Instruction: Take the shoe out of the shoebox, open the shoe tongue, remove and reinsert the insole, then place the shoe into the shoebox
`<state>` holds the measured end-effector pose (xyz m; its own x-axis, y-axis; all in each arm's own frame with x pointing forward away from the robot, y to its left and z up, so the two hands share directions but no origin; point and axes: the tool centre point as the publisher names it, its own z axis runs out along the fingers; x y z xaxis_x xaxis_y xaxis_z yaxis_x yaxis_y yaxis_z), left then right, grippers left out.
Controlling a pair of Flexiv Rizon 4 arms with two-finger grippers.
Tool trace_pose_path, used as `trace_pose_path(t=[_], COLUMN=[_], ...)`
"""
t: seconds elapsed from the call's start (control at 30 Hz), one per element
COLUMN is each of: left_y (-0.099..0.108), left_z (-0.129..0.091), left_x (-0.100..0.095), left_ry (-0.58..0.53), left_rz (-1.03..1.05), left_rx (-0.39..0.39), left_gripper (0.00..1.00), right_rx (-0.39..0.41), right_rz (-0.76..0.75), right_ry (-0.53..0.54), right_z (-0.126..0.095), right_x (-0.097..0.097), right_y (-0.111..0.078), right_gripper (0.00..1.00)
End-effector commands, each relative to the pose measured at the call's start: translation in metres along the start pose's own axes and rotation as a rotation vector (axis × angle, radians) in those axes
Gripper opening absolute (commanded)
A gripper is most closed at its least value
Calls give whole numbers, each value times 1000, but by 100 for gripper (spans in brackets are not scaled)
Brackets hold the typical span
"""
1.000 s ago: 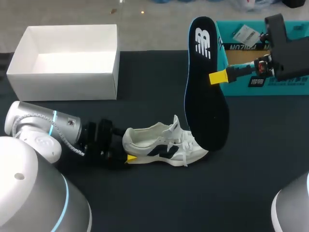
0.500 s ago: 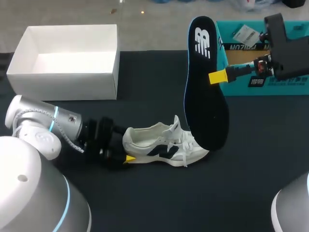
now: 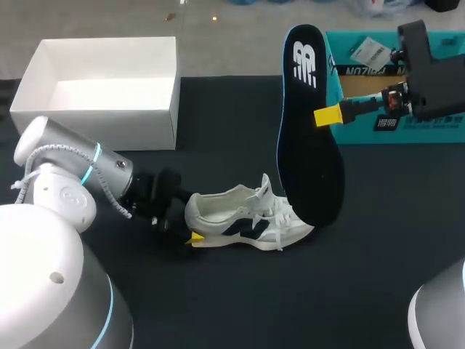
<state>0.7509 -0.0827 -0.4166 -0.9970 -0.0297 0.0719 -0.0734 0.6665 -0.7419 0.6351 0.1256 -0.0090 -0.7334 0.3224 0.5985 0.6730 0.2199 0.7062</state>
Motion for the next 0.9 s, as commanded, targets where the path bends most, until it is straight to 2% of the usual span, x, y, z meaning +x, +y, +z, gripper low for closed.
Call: trace_pose_path(t=[0.03,0.1,0.2,0.43,0.67,0.9], left_y=[-4,-7,-14,-25,-31,-34], left_z=[-7,-9,-10,-12,-11,-12], left_x=[4,5,7,6,5,5], left_ry=[-8,0,0,17,16,-50], left_rz=[-28,-35,-61,-78,-37,-16], left_rx=[-134,-187,-326,-580,-734,-813], left_gripper=[100,100,100,100,100,100], right_rx=[5,5,5,5,5,5], right_rz=[1,1,1,1,1,1], right_ry=[1,1,1,1,1,1], right_z=[3,3,3,3,3,3], right_x=[-2,-2,-2,-2,-2,-2], right_y=[3,3,3,3,3,3], right_gripper=[0,0,0,0,0,0])
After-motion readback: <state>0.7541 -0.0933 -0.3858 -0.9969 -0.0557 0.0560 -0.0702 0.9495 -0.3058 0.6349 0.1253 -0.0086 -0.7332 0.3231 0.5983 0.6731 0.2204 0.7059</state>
